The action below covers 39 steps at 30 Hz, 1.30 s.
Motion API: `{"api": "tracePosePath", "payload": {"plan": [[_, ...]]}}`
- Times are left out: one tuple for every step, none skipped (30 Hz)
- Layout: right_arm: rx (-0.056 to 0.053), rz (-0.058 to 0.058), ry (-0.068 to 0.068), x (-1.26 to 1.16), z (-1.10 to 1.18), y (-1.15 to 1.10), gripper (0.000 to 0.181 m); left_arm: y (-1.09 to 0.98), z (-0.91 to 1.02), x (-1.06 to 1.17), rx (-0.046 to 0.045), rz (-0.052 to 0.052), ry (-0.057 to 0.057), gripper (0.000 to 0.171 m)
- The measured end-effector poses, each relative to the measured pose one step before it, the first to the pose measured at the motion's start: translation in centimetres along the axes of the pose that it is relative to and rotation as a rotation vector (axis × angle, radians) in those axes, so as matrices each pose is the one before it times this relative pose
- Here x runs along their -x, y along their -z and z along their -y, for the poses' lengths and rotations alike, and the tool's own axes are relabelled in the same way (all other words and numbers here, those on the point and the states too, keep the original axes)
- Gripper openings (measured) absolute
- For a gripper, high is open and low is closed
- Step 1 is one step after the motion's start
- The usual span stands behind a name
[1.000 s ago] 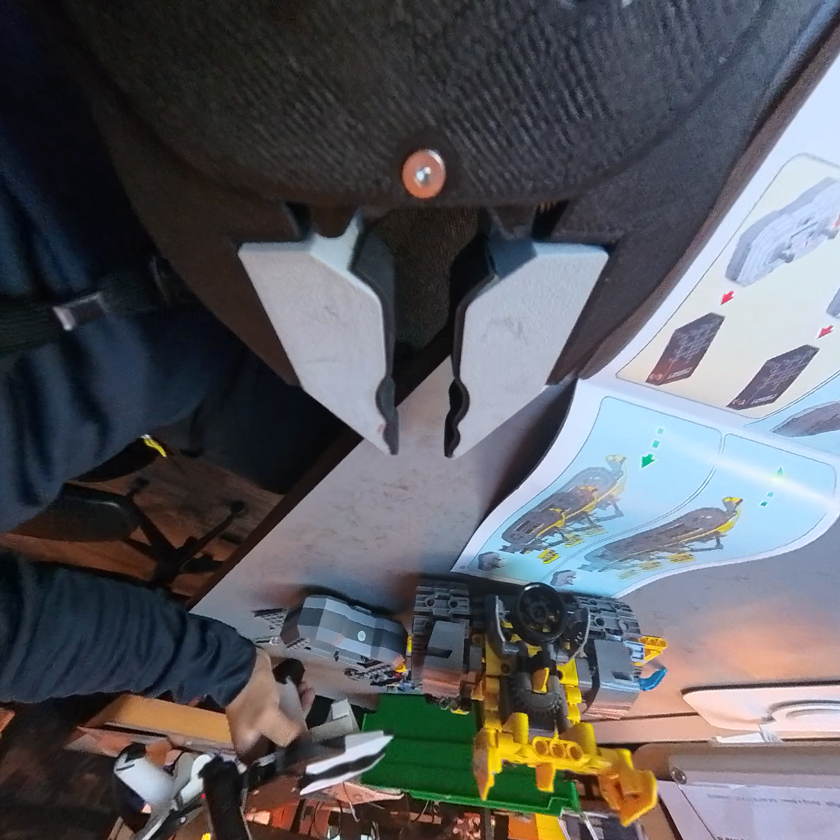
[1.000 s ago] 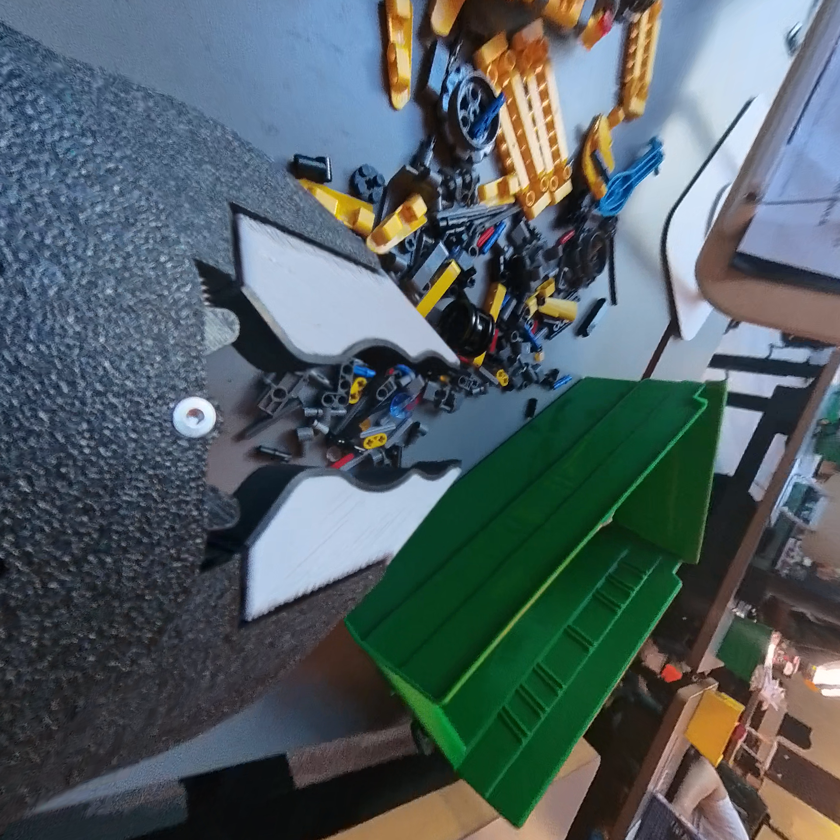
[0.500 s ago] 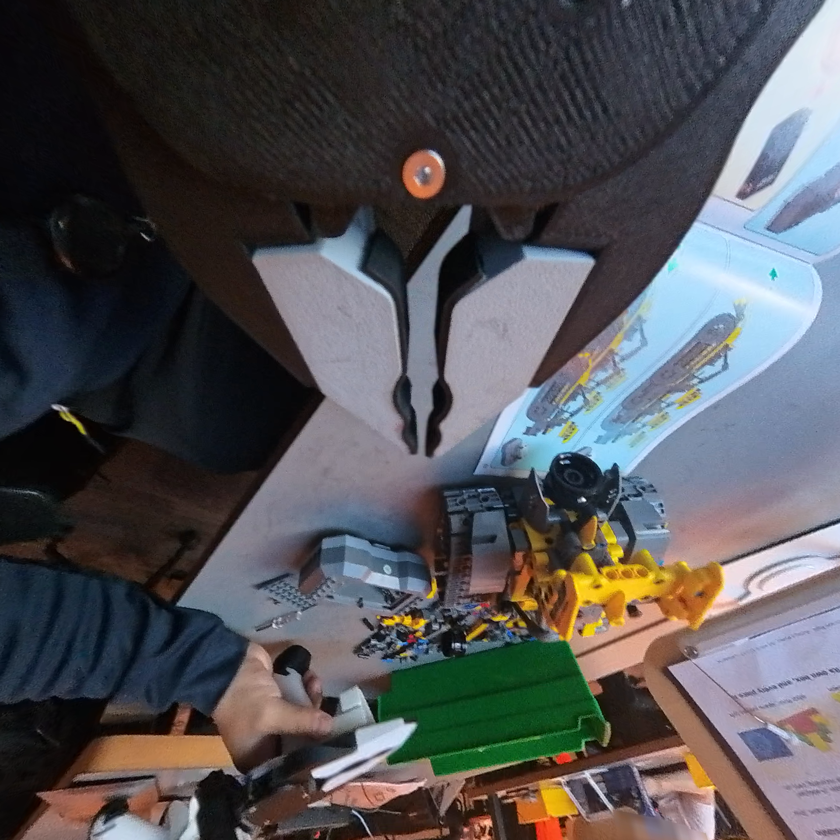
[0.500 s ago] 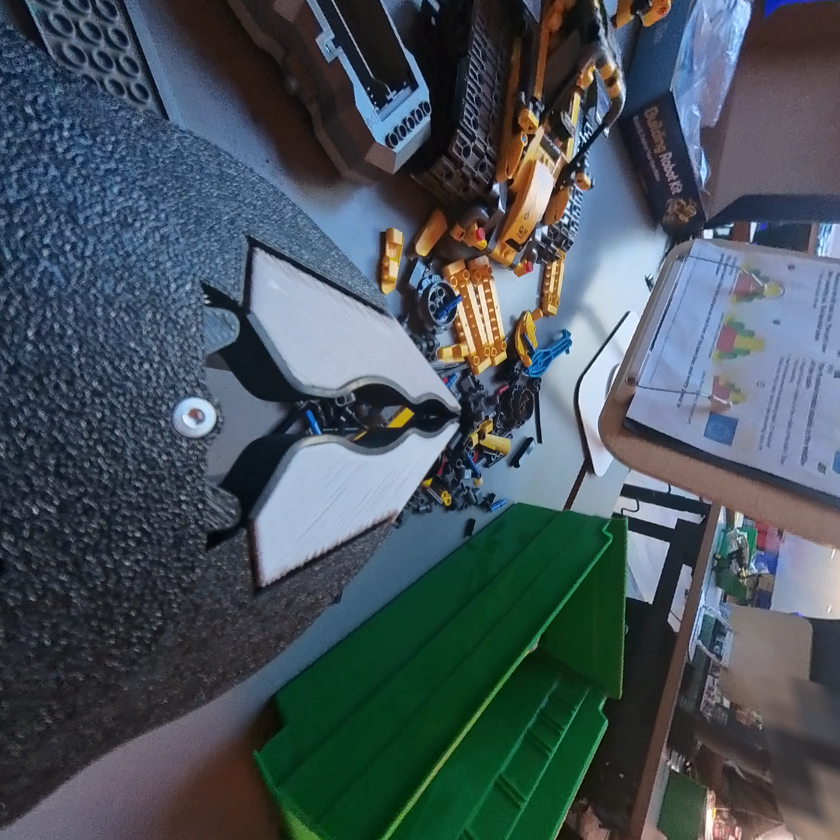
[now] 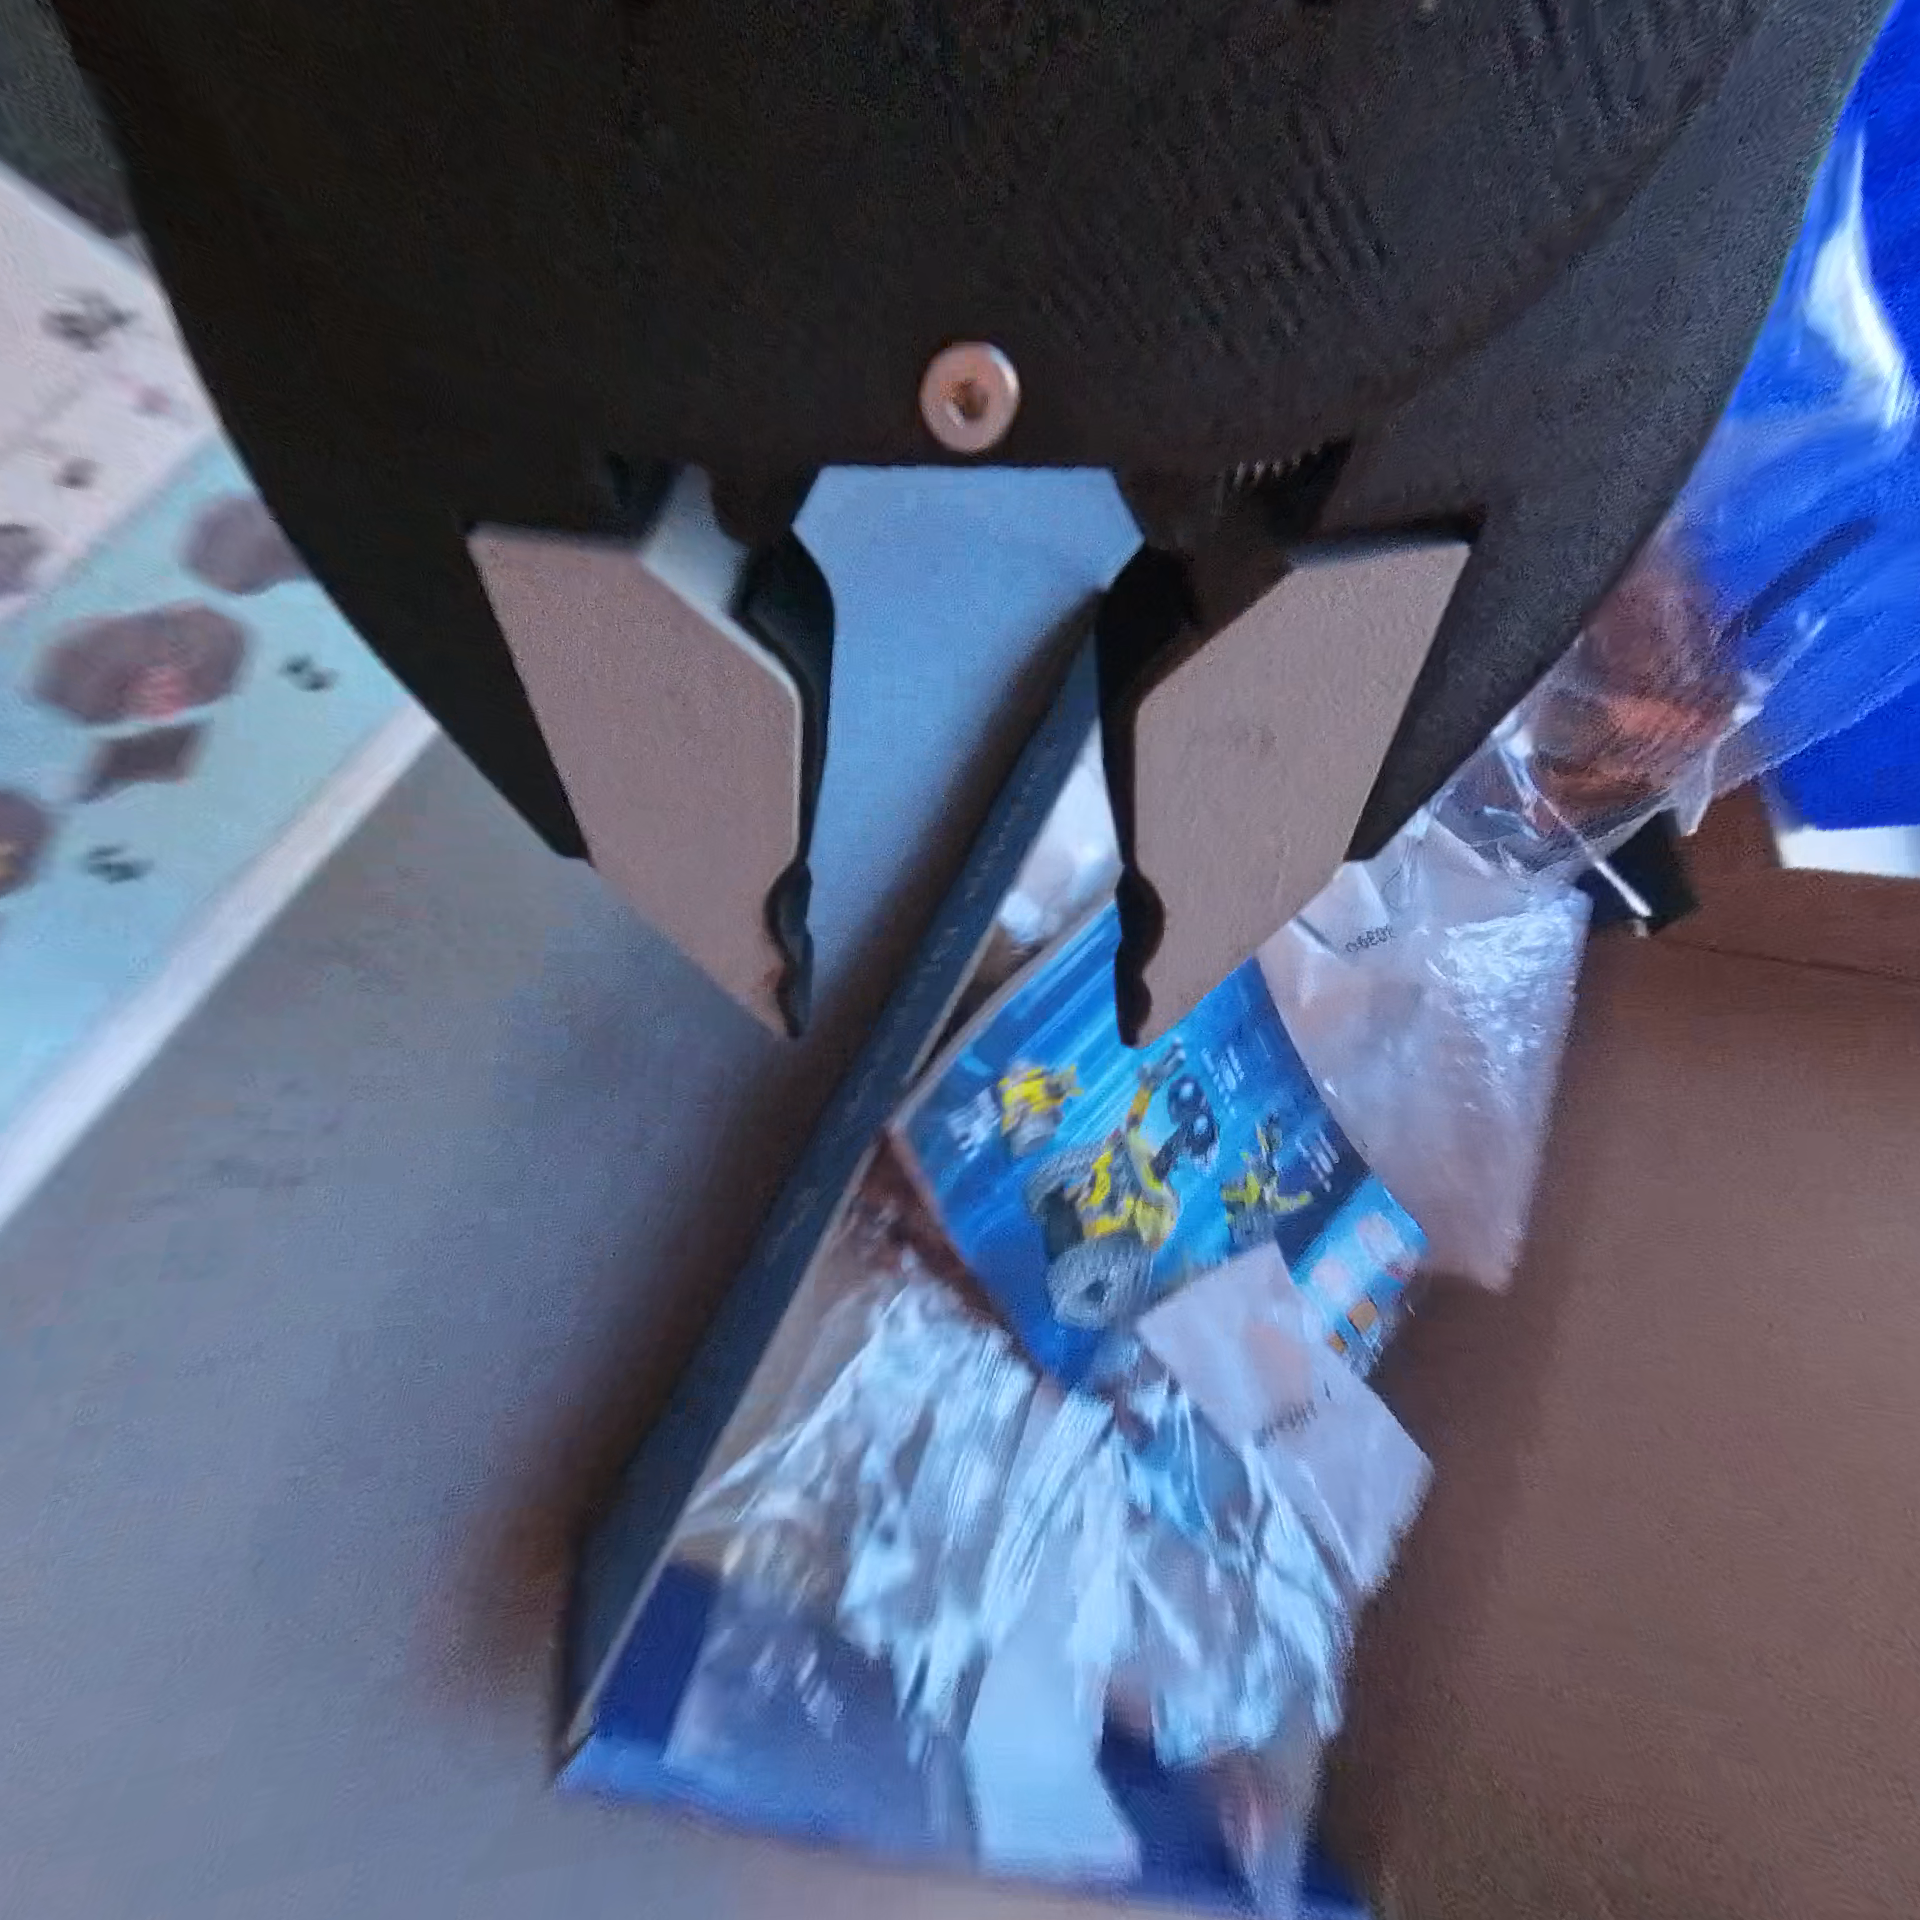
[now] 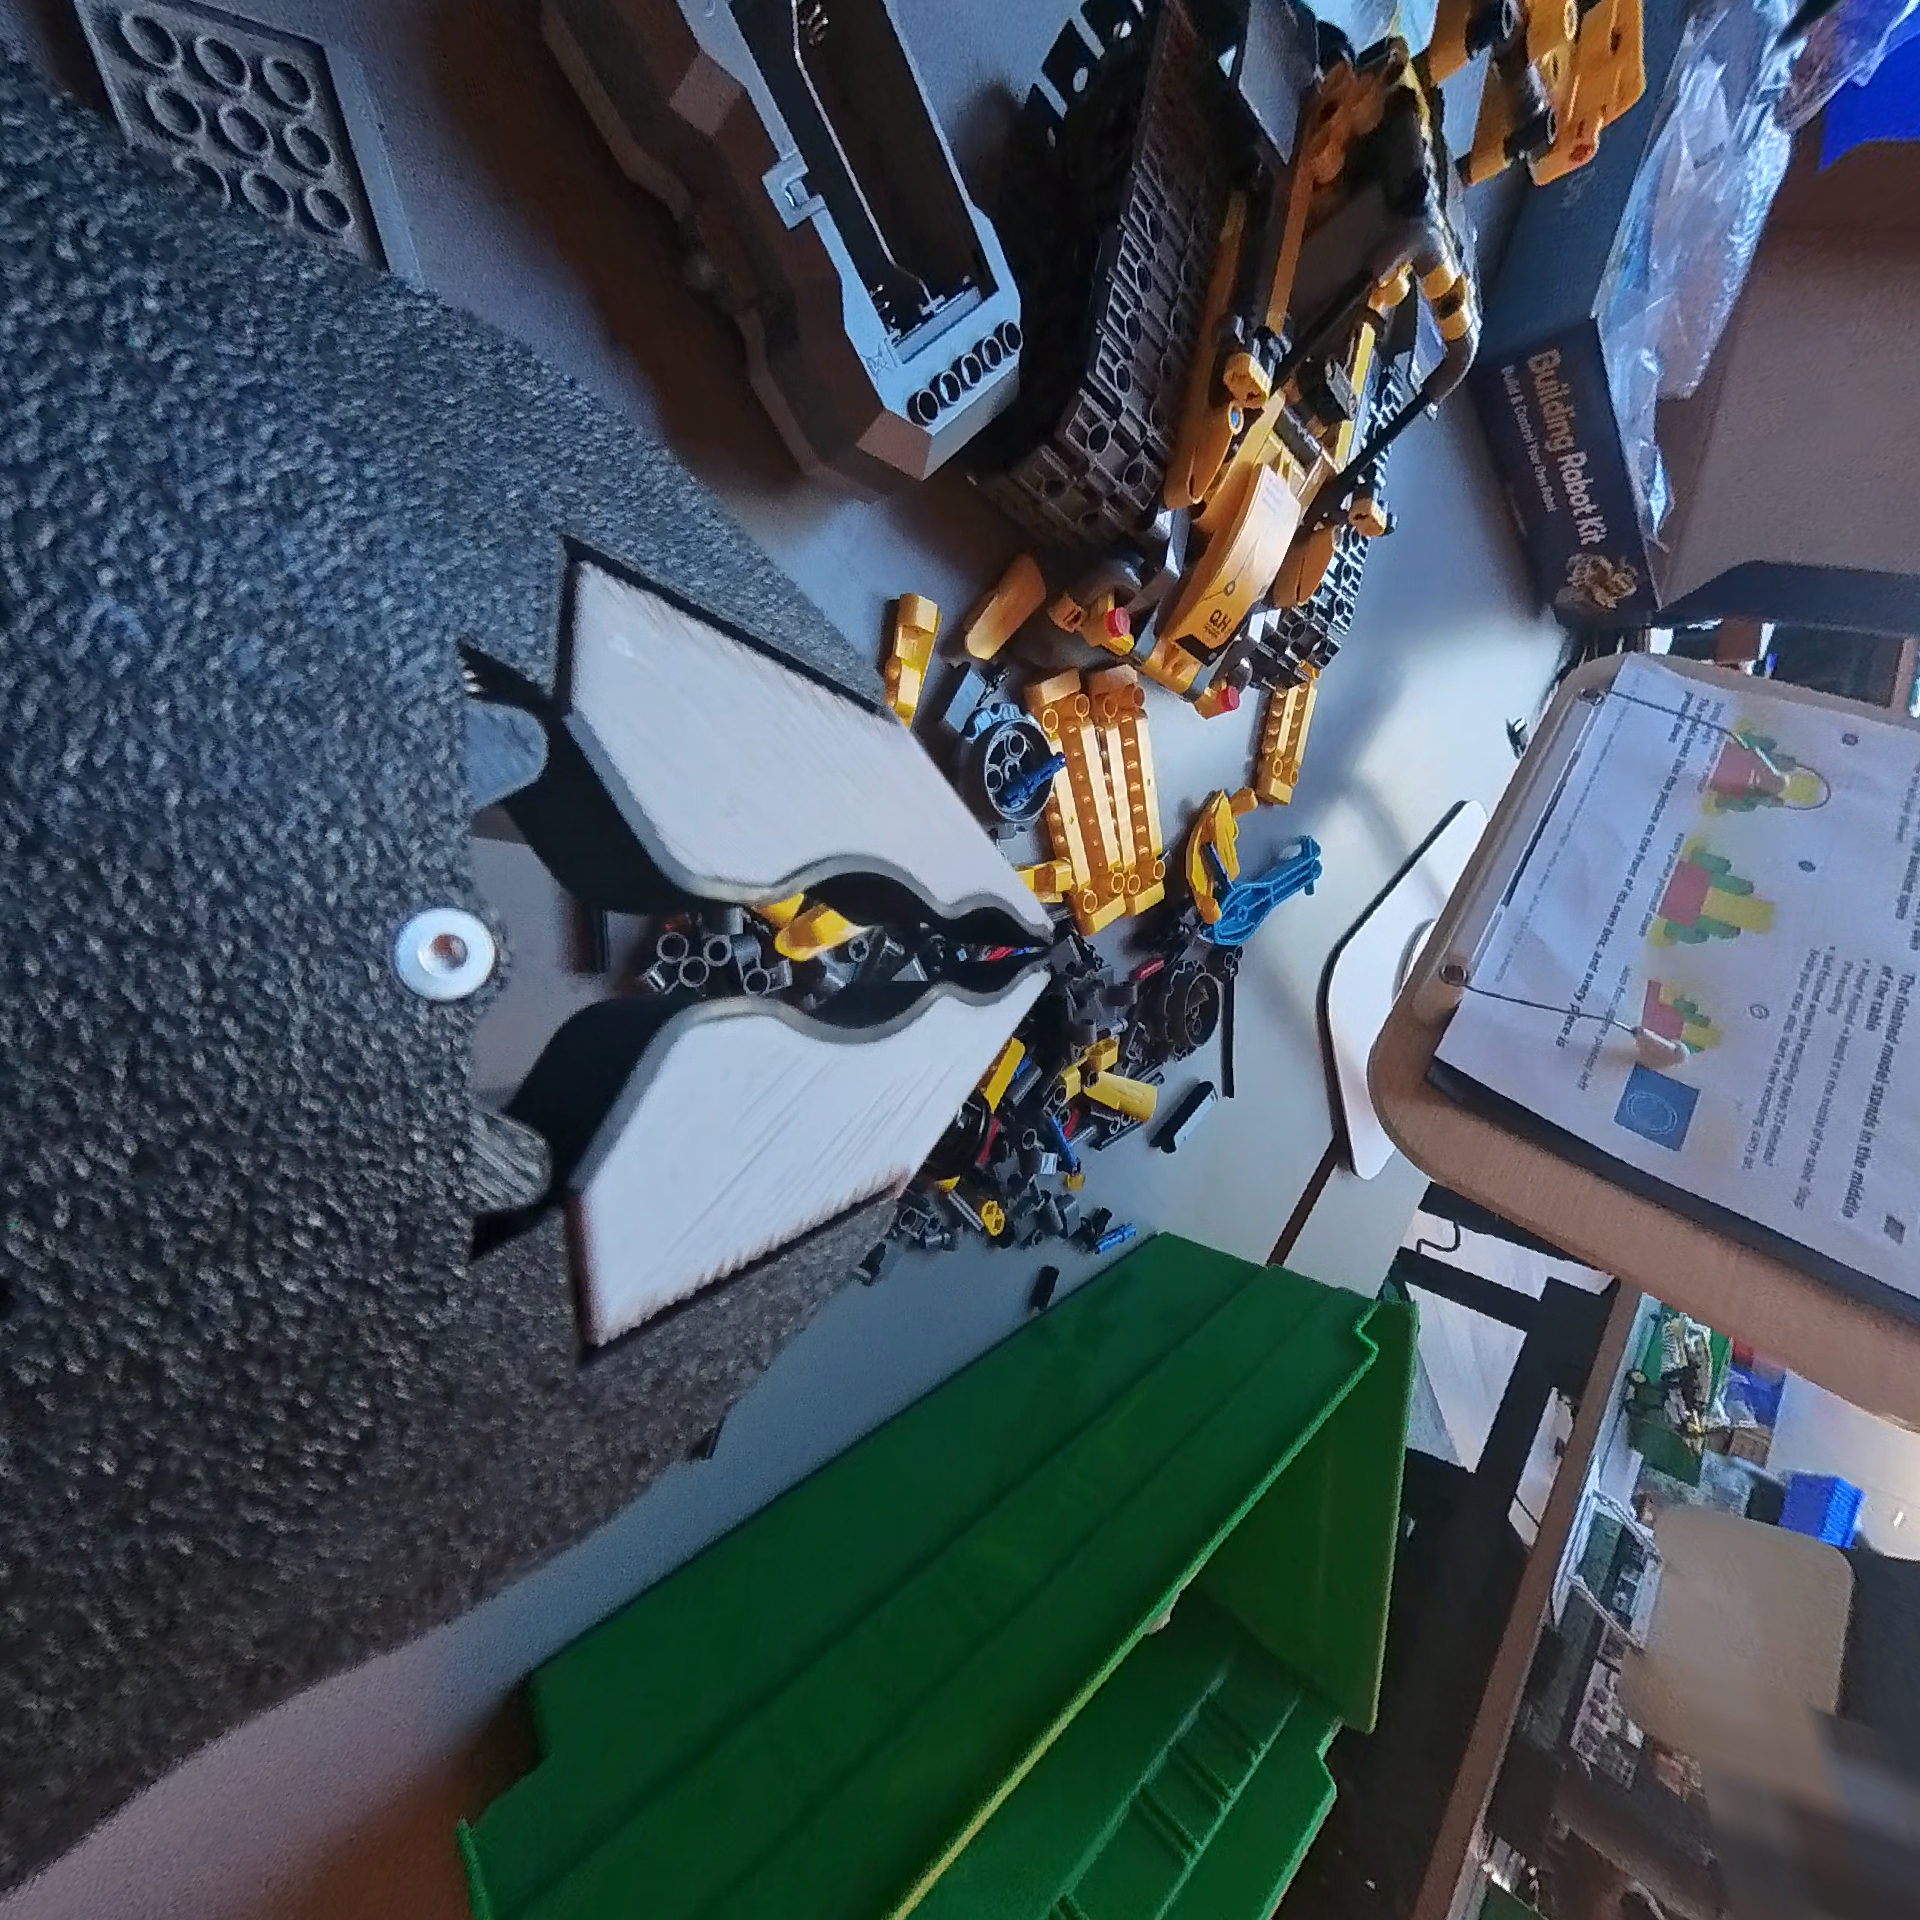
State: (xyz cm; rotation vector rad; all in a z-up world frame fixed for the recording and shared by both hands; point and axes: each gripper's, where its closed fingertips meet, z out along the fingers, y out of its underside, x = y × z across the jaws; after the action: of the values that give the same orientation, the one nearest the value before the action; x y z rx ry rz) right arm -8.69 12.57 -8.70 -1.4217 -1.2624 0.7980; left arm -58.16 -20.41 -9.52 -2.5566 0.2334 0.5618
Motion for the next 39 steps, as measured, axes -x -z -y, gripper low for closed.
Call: {"api": "tracePosePath", "payload": {"plan": [[0.0018, -0.0038, -0.0001, -0.075, -0.019, 0.019, 0.002, -1.181, -0.839, 0.793, 0.03518, -0.0359, -0.0127, 0.053], [0.0012, -0.0053, -0.0018, -0.12, -0.022, 0.035, 0.001, -0.968, -0.658, 0.275, 0.03304, -0.0443, -0.0171, 0.043], [-0.001, -0.0064, -0.0023, -0.142, -0.003, 0.057, 0.001, -0.762, -0.584, -0.246, 0.03712, -0.0602, -0.0169, 0.029], [-0.0017, -0.0053, -0.0043, -0.157, -0.014, 0.066, 0.001, -0.458, -0.373, -0.437, 0.03465, -0.0614, -0.0124, 0.024], [-0.0012, -0.0019, -0.0075, -0.115, -0.032, 0.058, 0.001, -0.007, 0.011, -0.07, 0.01134, -0.0302, -0.0134, 0.022], [-0.0019, -0.0002, -0.0099, -0.117, -0.016, 0.053, 0.001, 0.345, 0.177, -0.241, -0.00049, -0.036, -0.0177, 0.014], [-0.0043, -0.0008, -0.0105, -0.126, 0.026, 0.048, 0.001, 0.579, 0.325, -0.221, -0.00785, -0.0309, -0.016, 0.005], [-0.0056, 0.0003, -0.0098, -0.126, 0.046, 0.036, 0.001, 0.671, 0.336, 0.029, -0.00785, -0.016, -0.0101, 0.0], [-0.0042, 0.0022, -0.0105, -0.103, 0.017, 0.008, 0.001, 0.943, 0.551, 1.739, -0.02266, 0.092, 0.0067, 0.0], [-0.0008, 0.0041, -0.0121, -0.073, -0.041, -0.048, 0.001, 1.13, 0.556, 1.85, -0.02351, 0.0816, 0.0016, 0.0], [0.0025, 0.006, -0.0118, -0.025, -0.091, -0.072, 0.001, 1.072, 0.748, 1.152, -0.0315, 0.0207, 0.0226, 0.0], [0.0043, 0.0056, -0.0092, -0.007, -0.102, -0.097, 0.001, 0.984, 0.899, 1.196, -0.03628, 0.0221, 0.0397, 0.0], [0.0048, 0.0048, -0.0043, 0.031, -0.11, -0.102, 0.001, 0.877, 0.782, 1.44, -0.02733, 0.0441, 0.0384, 0.0], [0.0054, 0.0032, 0.0004, 0.066, -0.104, -0.091, 0.001, 0.716, 0.623, 1.628, -0.02156, 0.0605, 0.0386, 0.0], [0.0061, 0.0029, 0.0035, 0.096, -0.105, -0.102, 0.001, 0.453, 0.339, 1.558, -0.01277, 0.0574, 0.0559, 0.0], [0.006, 0.0033, 0.0053, 0.135, -0.094, -0.087, 0.001, 0.077, -0.13, 1.094, 0.00921, 0.0284, 0.0679, 0.0], [0.0057, 0.003, 0.0067, 0.149, -0.079, -0.08, 0.001, -0.319, -0.728, 0.293, 0.03998, -0.0213, 0.0787, 0.0], [0.0054, 0.0015, 0.008, 0.122, -0.049, -0.053, 0.001, -0.686, -1.312, -0.318, 0.06947, -0.0587, 0.0921, 0.0], [0.0038, -0.001, 0.0095, 0.1, -0.021, -0.036, 0.001, -0.912, -1.61, -0.238, 0.08951, -0.057, 0.0869, 0.006], [0.0017, -0.0024, 0.0098, 0.07, 0.021, -0.017, 0.001, -1.08, -1.287, 0.11, 0.06593, -0.0326, 0.0655, 0.024], [0.0004, -0.0022, 0.0074, 0.04, 0.029, 0.001, 0.001, -1.171, -1.056, 0.068, 0.04291, -0.0264, 0.037, 0.027], [-0.0008, -0.0008, 0.0039, 0.04, 0.036, 0.011, 0.001, -1.287, -0.81, 0.235, 0.03688, -0.0131, 0.0314, 0.049], [-0.0018, 0.0006, 0.0007, 0.038, 0.043, 0.012, 0.001, -1.402, -0.695, 0.497, 0.04223, 0.0055, 0.046, 0.076], [-0.0018, 0.0017, -0.0016, 0.03, 0.029, 0.009, 0.001, -1.425, -0.868, 0.399, 0.06313, 0.006, 0.057, 0.082], [-0.0001, 0.0017, -0.0027, 0.004, -0.021, -0.007, 0.001, -1.361, -0.794, 0.087, 0.0657, -0.0082, 0.0305, 0.087], [0.0019, 0.0011, -0.0031, -0.007, -0.044, -0.014, 0.001, -1.125, -0.26, 0.0, 0.03386, -0.0082, -0.0011, 0.096], [0.0018, -0.0005, -0.0031, -0.041, -0.046, -0.008, 0.001, -0.649, 0.185, -0.091, 0.00475, -0.0139, -0.0057, 0.1], [-0.0001, -0.0008, -0.0026, -0.047, -0.019, 0.012, 0.001, -0.276, 0.436, -0.158, -0.00525, -0.0183, 0.0074, 0.101], [-0.0003, -0.0005, -0.0027, -0.033, -0.015, 0.013, 0.001, -0.101, 0.011, -0.054, 0.02947, -0.0055, -0.0015, 0.1], [0.0007, -0.0008, -0.0027, -0.038, -0.029, 0.02, 0.001, 0.16, -0.003, -0.209, 0.02161, -0.0042, -0.026, 0.089], [0.0011, -0.0014, -0.0019, -0.053, -0.015, 0.028, 0.0, 0.374, 0.18, -0.652, -0.00242, -0.0251, -0.0365, 0.027], [-0.0006, -0.002, -0.0002, -0.044, 0.032, 0.02, 0.0, 0.14, -0.225, 1.115, 0.02186, 0.0941, -0.0368, 0.0], [-0.0025, -0.0028, 0.0012, -0.053, 0.059, 0.043, 0.0, -0.23, -0.313, -0.429, 0.03453, -0.0001, -0.0508, 0.0], [-0.0026, -0.0026, 0.001, -0.037, 0.064, 0.035, 0.0, -0.244, -0.219, -0.622, 0.02736, -0.0151, -0.0206, 0.0], [-0.0019, -0.0001, -0.0007, -0.021, 0.03, 0.003, 0.0, -0.003, -0.07, -0.397, 0.02228, -0.0081, -0.0074, 0.0], [0.0006, 0.0017, -0.0027, 0.005, -0.019, -0.009, 0.0, 0.186, 0.082, -0.218, 0.01106, -0.0027, -0.0068, 0.0], [0.0023, 0.0019, -0.0034, -0.006, -0.042, -0.044, 0.0, 0.298, 0.208, -0.029, 0.00021, 0.002, -0.0062, 0.0], [0.0028, 0.0029, -0.003, 0.026, -0.067, -0.041, 0.0, 0.408, 0.294, -0.121, -0.01087, -0.0119, 0.0014, 0.0], [0.0026, 0.0046, -0.0019, 0.074, -0.07, -0.047, 0.0, 0.554, 0.348, -0.183, -0.02029, -0.0264, 0.0118, 0.0]]}}
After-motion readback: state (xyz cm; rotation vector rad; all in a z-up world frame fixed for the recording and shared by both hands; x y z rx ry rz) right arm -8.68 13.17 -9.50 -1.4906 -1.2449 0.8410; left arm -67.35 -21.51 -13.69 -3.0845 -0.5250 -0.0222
